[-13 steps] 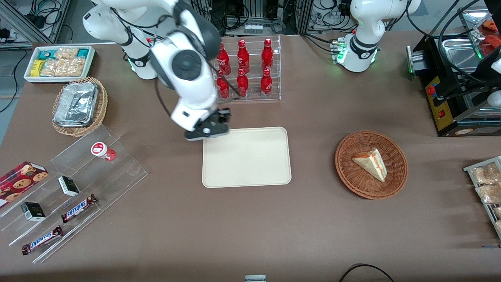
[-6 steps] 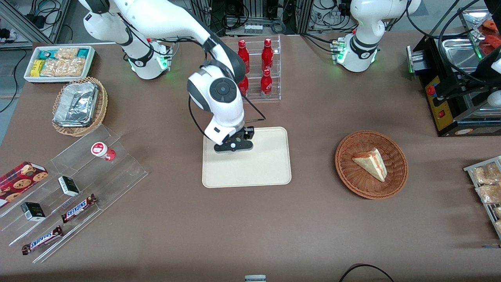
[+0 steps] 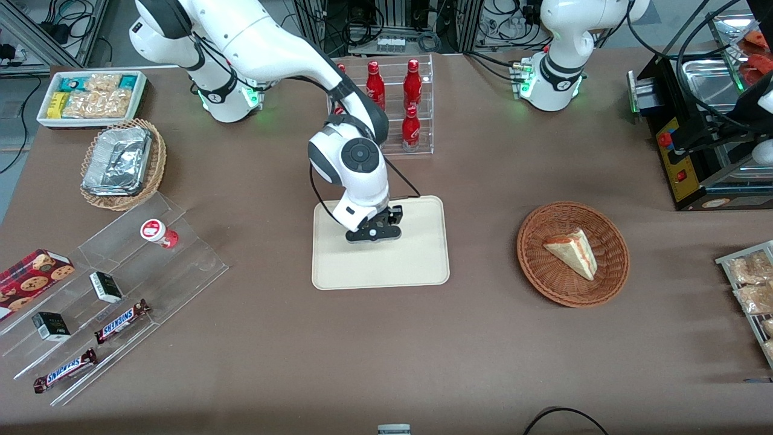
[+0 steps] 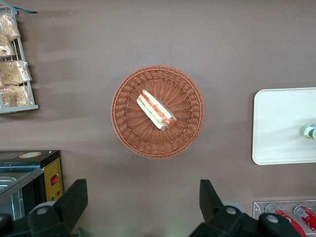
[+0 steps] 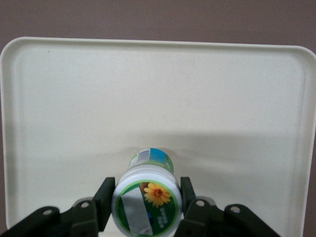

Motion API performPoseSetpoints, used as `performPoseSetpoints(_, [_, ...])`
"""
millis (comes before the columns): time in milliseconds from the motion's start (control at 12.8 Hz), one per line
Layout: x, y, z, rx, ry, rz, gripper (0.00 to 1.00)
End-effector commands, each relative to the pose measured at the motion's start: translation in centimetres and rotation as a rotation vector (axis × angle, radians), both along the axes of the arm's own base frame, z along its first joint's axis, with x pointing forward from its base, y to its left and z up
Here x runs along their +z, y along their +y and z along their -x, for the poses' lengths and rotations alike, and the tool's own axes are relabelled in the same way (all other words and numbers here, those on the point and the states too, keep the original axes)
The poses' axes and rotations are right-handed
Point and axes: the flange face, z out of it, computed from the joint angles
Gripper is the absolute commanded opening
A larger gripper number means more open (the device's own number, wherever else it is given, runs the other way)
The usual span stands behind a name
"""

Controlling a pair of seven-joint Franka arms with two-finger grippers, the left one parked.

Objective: Place green gum on tray

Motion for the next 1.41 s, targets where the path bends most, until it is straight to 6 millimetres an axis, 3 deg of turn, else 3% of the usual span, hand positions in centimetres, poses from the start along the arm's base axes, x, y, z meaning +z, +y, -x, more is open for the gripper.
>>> performPoseSetpoints(0, [-1.0, 0.6, 0.6, -0.022, -0.018, -0.013, 0.00])
performPoseSetpoints(157, [-1.9, 1.0, 1.1, -0.012, -0.012, -0.006, 0.00])
performPoseSetpoints(235, [-1.9, 0.9, 1.1, -0.014, -0.010, -0.004, 0.13])
performPoseSetpoints(313, [-2.0, 0.9, 1.1, -0.014, -0.010, -0.004, 0.62])
performPoseSetpoints(391, [-1.8, 0.8, 0.9, -0.015, -0.012, -0.006, 1.00])
performPoseSetpoints(626, [-0.9, -0.1, 0.0, -0.021, -0.015, -0.009, 1.00])
performPoseSetpoints(939, [7.4, -3.8, -2.1, -0.031, 0.011, 0.002, 1.00])
performPoseSetpoints(1096, [13.0, -7.4, -2.8, -0.022, 0.053, 0.008, 1.00])
performPoseSetpoints(1330, [20.4, -15.7, -3.8, 0.005, 0.151, 0.012, 1.00])
